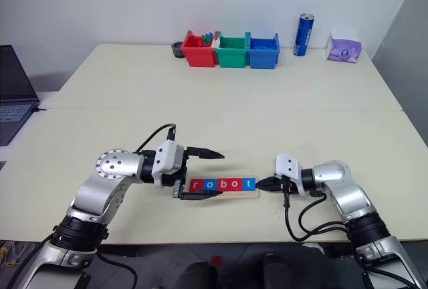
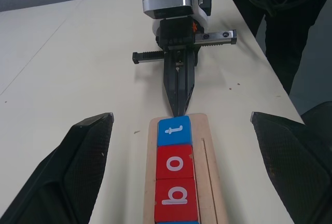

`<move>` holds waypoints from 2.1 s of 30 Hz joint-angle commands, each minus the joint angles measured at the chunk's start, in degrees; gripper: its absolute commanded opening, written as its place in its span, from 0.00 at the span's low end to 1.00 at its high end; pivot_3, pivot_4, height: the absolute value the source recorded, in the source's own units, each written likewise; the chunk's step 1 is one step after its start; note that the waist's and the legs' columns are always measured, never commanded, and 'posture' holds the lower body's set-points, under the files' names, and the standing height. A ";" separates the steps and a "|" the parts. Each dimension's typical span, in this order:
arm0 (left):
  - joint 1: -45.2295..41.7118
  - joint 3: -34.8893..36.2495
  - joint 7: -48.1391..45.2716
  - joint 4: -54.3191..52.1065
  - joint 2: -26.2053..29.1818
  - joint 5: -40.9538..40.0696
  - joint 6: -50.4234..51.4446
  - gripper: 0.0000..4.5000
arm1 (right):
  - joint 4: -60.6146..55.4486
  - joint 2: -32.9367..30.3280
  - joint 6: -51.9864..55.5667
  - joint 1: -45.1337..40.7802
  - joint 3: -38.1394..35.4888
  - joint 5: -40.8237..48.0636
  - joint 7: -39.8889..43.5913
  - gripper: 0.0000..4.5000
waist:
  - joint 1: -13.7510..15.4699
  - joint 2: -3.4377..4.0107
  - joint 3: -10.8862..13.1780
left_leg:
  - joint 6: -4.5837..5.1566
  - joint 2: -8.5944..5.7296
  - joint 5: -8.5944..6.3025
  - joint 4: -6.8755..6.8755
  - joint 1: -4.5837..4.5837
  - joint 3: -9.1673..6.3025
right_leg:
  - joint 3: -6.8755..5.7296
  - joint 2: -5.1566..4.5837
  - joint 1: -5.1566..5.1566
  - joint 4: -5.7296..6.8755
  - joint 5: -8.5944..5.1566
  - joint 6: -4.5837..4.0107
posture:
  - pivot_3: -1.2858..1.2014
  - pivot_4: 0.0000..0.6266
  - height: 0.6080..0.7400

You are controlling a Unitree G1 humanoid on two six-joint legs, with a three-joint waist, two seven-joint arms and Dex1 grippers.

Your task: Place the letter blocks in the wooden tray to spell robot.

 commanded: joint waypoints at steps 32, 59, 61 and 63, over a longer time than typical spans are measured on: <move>-0.50 0.27 -0.23 -2.13 0.80 -0.53 -0.28 1.00 | -10.91 1.89 8.32 1.59 1.30 3.36 -2.98 0.01 | -0.01 0.00 0.00 | 0.00 -0.01 0.00 0.01 0.00 -0.01 | -0.01 0.00 0.00 0.02 0.00 0.00 | 0.52 0.24 1.00; -0.92 0.29 -0.34 -1.57 0.78 -0.42 -0.36 1.00 | -10.29 1.87 5.19 2.69 2.39 1.96 -4.47 0.01 | -0.01 0.00 0.00 | 0.00 -0.01 0.00 0.01 0.00 -0.01 | -0.01 0.00 0.00 0.02 0.00 0.00 | 0.52 0.24 1.00; -0.87 0.31 -0.29 -1.62 0.79 -0.41 -0.36 1.00 | -9.91 2.17 4.64 2.97 2.65 1.36 -4.95 0.01 | -0.01 0.00 0.00 | 0.00 -0.01 0.00 0.01 0.00 -0.01 | -0.01 0.00 0.00 0.02 0.00 0.00 | 0.52 0.24 1.00; -0.86 0.34 -0.30 -1.59 0.84 -0.40 -0.35 1.00 | -9.38 2.54 4.05 2.92 2.62 0.69 -5.59 0.01 | -0.02 0.00 0.00 | 0.00 -0.01 0.00 0.01 0.00 0.00 | -0.01 0.00 0.00 0.02 0.00 0.00 | 0.52 0.24 1.00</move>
